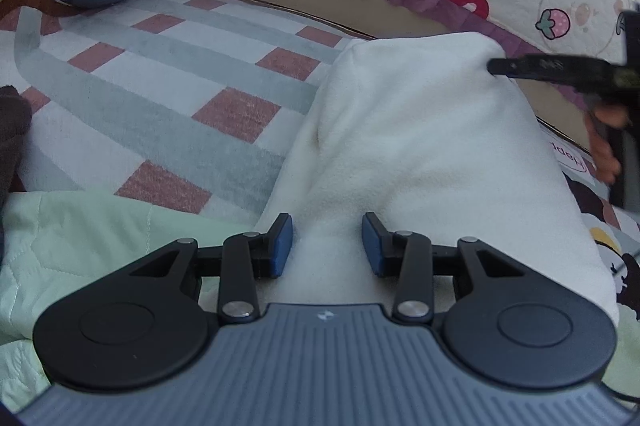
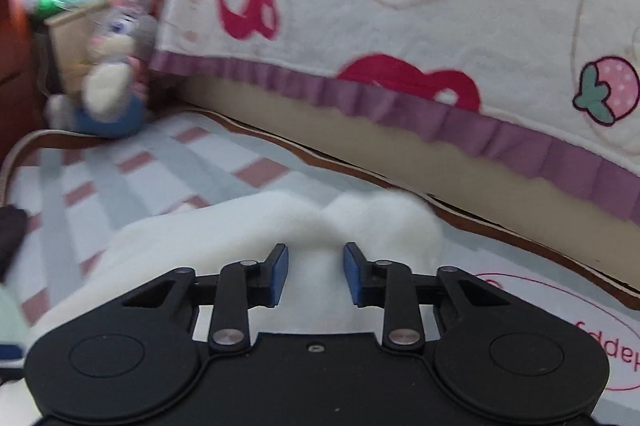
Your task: Fold clothes
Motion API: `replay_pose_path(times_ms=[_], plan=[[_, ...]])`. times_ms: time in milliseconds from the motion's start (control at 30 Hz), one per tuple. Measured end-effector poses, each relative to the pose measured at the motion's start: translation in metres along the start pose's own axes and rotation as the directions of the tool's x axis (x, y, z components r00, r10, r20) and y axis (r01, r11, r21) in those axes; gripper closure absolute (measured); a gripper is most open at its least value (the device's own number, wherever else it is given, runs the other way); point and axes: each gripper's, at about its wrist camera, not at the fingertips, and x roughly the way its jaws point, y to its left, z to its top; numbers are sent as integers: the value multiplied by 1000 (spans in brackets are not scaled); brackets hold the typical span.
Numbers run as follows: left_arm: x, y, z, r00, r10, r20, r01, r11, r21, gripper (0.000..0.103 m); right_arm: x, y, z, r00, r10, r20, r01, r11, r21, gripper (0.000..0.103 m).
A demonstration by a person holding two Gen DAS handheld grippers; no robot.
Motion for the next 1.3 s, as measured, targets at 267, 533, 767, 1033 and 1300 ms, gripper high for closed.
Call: replay_pose_path(times_ms=[267, 533, 767, 1033, 1300], plan=[[0, -1, 1, 1000, 2, 4, -2, 1000, 3, 65, 45, -20, -12, 991, -60, -117, 68, 996, 63, 63], [0, 2, 2, 1000, 7, 2, -7, 1000, -11, 63, 12, -24, -16, 995, -77, -68, 88, 980, 179, 57], [-10, 10, 10, 997, 64, 32, -62, 997, -45, 48, -37, 43, -19, 995, 96, -28, -97, 995, -37, 46], [-30, -2, 19, 995, -61, 83, 65, 997, -38, 50, -67, 100, -73, 946, 277, -167, -294, 952, -83, 44], [-10, -27, 29, 996, -79, 43, 77, 996, 43, 49, -127, 111, -103, 892, 418, -169, -433, 899, -62, 46]])
